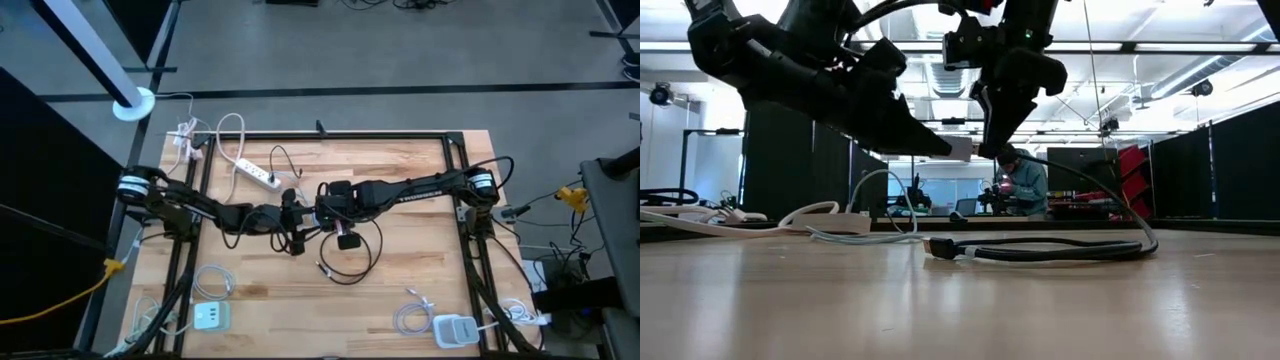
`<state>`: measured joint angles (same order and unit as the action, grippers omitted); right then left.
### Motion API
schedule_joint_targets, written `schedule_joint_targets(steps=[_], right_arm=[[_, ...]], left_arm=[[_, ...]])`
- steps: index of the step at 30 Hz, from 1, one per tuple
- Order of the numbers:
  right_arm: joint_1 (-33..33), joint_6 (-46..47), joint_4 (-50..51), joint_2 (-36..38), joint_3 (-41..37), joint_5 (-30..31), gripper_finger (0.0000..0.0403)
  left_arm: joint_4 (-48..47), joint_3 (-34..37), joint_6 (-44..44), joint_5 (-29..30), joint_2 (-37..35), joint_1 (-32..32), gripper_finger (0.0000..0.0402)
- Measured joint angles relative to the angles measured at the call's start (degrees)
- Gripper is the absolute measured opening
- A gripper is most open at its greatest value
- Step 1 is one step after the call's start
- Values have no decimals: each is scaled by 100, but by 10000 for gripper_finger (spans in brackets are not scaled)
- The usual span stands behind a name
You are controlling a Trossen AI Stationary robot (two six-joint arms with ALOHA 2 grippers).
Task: Insert USB
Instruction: Insert the black charger cable into the white charger adapter
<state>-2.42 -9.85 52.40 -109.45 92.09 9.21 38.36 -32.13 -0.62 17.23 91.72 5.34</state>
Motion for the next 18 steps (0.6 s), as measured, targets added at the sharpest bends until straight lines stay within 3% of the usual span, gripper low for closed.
schedule_joint_targets(steps=[18], right_arm=[[0,134,38,24,0,20,19]], left_arm=[[219,1,-1,42,29,-16,196]])
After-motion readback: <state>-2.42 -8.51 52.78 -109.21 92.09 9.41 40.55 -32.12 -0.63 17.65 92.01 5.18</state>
